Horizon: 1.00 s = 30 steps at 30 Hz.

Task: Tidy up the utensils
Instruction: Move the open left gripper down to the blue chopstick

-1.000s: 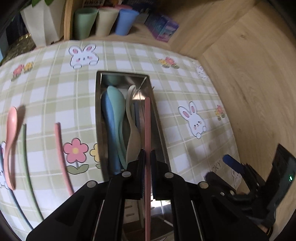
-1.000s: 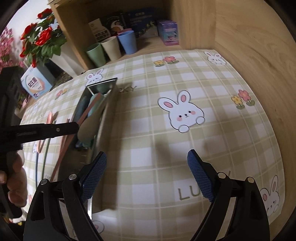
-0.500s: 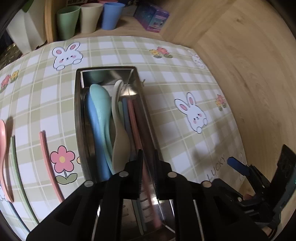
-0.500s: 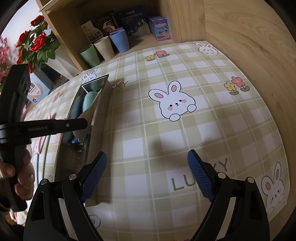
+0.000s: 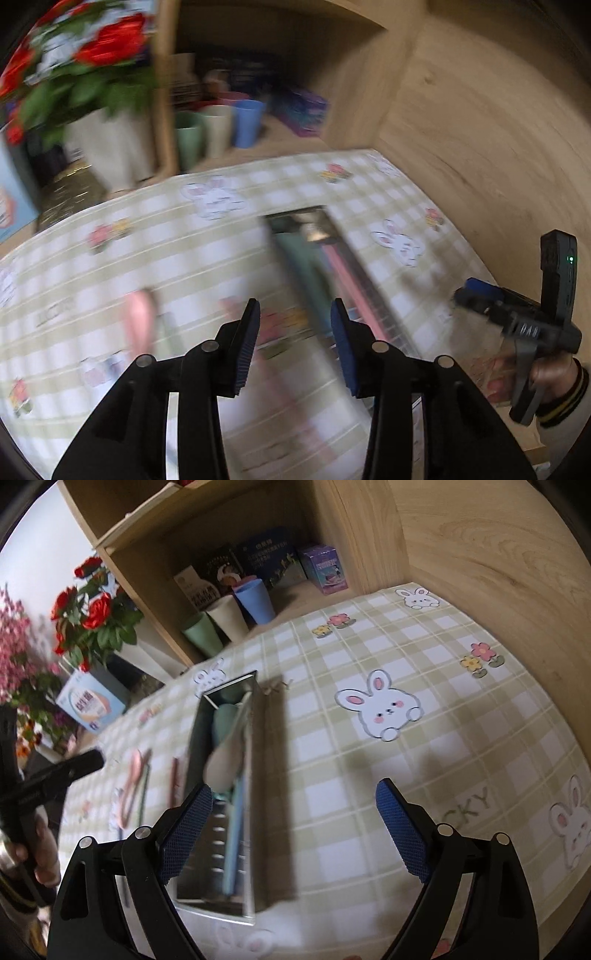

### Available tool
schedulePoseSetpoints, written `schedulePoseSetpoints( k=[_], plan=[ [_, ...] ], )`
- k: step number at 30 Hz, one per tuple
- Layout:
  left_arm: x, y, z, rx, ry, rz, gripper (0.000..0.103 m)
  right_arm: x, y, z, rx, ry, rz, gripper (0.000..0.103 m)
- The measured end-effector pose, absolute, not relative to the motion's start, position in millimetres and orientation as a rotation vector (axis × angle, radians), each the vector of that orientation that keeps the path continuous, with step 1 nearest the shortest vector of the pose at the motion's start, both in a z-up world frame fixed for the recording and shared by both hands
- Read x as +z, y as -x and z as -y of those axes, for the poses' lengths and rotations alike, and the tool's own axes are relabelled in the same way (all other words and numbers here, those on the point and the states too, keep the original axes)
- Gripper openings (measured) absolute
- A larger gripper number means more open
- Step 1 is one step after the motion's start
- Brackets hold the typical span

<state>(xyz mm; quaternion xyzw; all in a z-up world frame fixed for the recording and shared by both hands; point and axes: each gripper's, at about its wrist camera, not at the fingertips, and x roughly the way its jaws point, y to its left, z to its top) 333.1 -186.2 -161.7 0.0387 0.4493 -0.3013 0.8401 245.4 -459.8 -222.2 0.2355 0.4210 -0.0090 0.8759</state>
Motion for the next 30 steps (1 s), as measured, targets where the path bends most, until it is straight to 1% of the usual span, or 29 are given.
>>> schedulePoseSetpoints(
  k=[6, 9, 12, 16, 23, 30],
  plan=[
    [-165.7, -340.4, 86.9, -0.441, 0.018, -0.979, 0.039, -221.1, -256.0, 433.5, 0.025, -0.532, -0.878, 0.087],
    [-185.0, -334.9, 56.1, -0.373, 0.049, -1.018, 0.039, -217.3, -258.0, 419.5, 0.032, -0.521, -0.867, 0.087],
    [-209.9, -322.3, 47.3, -0.335, 0.027, -1.060, 0.039, -215.4, -260.7, 400.6, -0.017, -0.450, -0.882, 0.087],
    [-234.6, -305.1, 52.3, -0.324, -0.006, -1.086, 0.039, -219.9, -260.8, 386.3, -0.029, -0.437, -0.905, 0.087],
    [-260.3, -295.0, 63.2, -0.254, -0.063, -1.113, 0.039, -222.4, -250.8, 360.6, 0.024, -0.451, -0.922, 0.087],
    [-272.5, -288.3, 70.2, -0.248, -0.074, -1.126, 0.038, -226.6, -241.4, 344.2, 0.043, -0.460, -0.931, 0.087]
  ],
)
